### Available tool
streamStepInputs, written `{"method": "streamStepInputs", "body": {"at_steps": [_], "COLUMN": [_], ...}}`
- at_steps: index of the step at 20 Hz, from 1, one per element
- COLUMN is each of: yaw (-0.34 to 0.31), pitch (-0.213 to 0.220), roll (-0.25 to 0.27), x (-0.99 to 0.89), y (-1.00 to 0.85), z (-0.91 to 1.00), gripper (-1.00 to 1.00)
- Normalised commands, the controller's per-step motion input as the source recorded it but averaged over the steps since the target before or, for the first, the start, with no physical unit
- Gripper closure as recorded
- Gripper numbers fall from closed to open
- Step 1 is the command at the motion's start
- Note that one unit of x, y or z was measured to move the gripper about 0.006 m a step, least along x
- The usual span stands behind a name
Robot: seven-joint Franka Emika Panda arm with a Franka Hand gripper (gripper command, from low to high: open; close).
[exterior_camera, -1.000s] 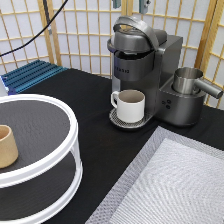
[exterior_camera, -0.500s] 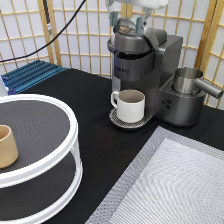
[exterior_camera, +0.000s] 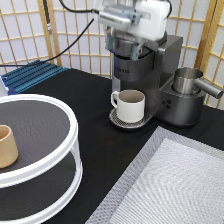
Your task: Make coffee
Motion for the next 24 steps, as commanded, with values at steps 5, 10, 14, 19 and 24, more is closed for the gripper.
{"method": "streamStepInputs", "body": {"at_steps": [5, 10, 14, 19, 24], "yaw": [0.0, 0.012, 0.059, 0.08, 0.234], "pitch": [-0.079, -0.012, -0.022, -0.053, -0.084], "roll": [-0.05, -0.003, 0.038, 0.129, 0.12], "x": [-0.23, -0.37, -0.03, -0.07, -0.08], "y": [-0.24, 0.0, -0.2, -0.45, 0.0], "z": [-0.85, 0.5, 1.0, 0.99, 0.83], "gripper": [-1.0, -1.0, -1.0, -1.0, -1.0]}}
